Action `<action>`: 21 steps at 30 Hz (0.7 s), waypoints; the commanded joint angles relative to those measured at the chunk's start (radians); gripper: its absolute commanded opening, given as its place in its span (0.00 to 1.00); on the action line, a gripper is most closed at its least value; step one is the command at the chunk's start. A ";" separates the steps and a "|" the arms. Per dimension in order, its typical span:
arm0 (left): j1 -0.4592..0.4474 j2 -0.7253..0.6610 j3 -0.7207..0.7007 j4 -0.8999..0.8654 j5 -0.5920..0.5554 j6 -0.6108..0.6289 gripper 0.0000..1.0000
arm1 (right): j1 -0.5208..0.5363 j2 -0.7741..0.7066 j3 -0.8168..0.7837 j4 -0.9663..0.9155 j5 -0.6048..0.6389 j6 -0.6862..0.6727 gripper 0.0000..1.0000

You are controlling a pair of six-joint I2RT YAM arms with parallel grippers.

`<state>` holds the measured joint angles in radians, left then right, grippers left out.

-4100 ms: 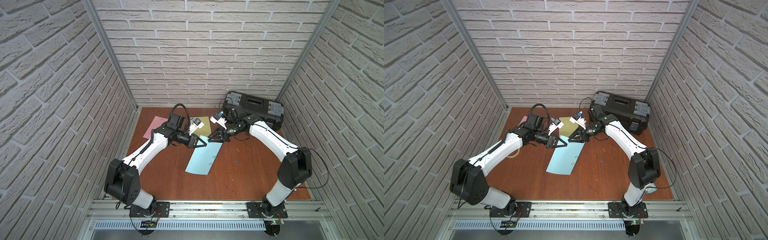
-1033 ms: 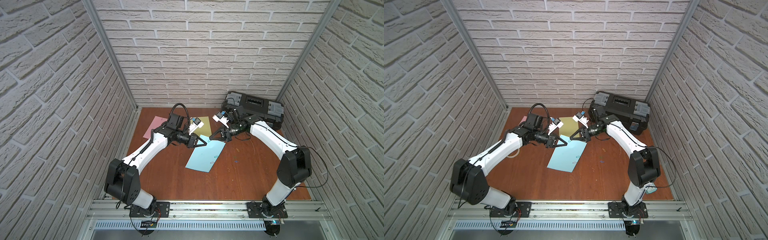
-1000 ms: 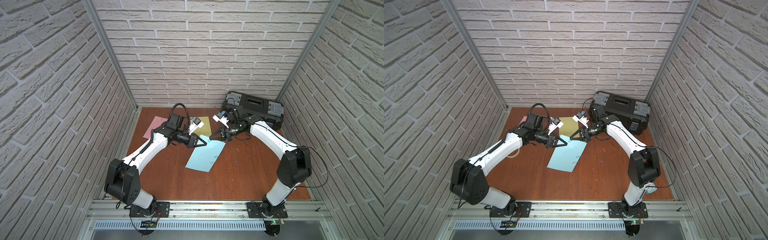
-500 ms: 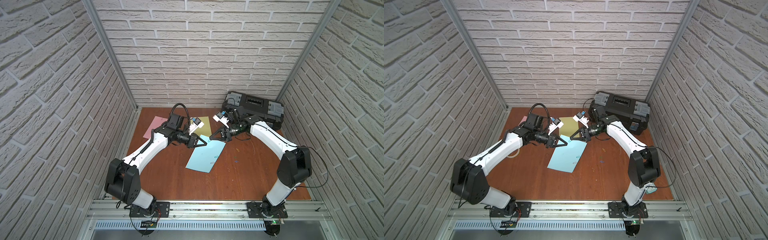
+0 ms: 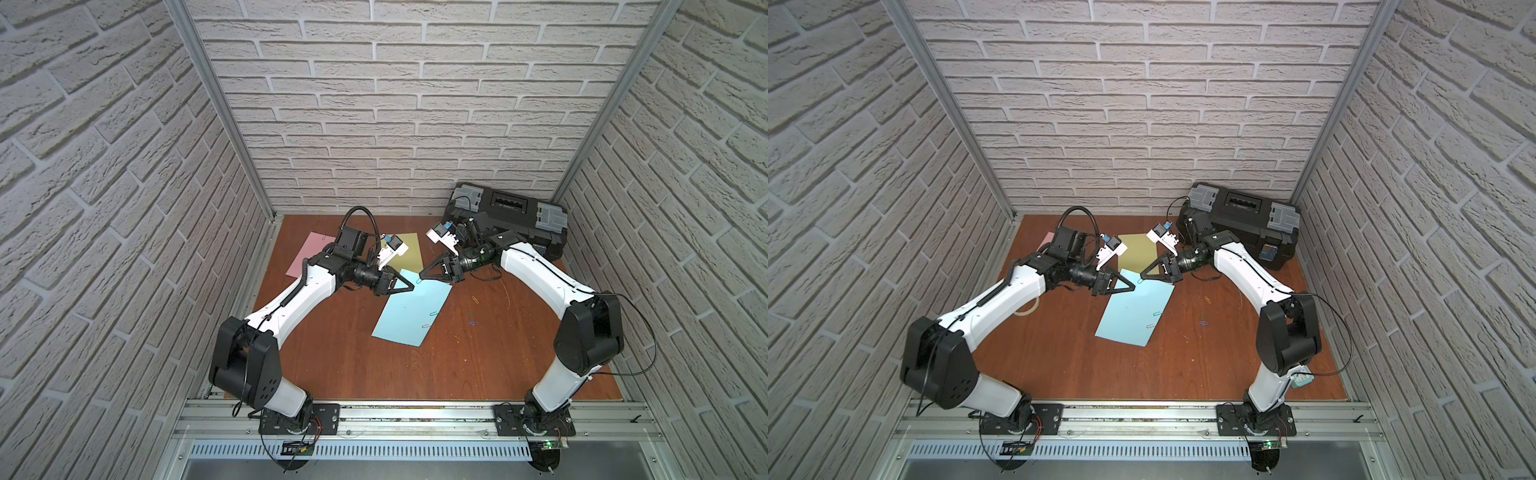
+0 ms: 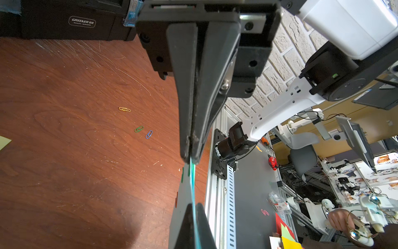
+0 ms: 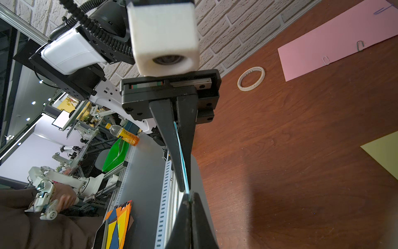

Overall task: Unclip the paperclips from the documents
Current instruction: Remove the paper clip from the document, then place the paper clip at the center of the board.

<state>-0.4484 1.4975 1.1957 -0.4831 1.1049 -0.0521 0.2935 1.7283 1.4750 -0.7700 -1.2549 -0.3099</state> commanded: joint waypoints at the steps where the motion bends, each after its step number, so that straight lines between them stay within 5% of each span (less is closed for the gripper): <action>1: 0.004 0.001 -0.001 -0.122 0.034 0.035 0.00 | -0.074 -0.036 -0.004 0.077 0.008 0.006 0.06; 21: 0.004 0.005 0.015 -0.163 0.022 0.059 0.00 | -0.092 -0.004 0.006 0.063 0.001 -0.012 0.06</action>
<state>-0.4480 1.4998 1.1957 -0.6315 1.1091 -0.0254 0.2012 1.7287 1.4757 -0.7315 -1.2495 -0.3210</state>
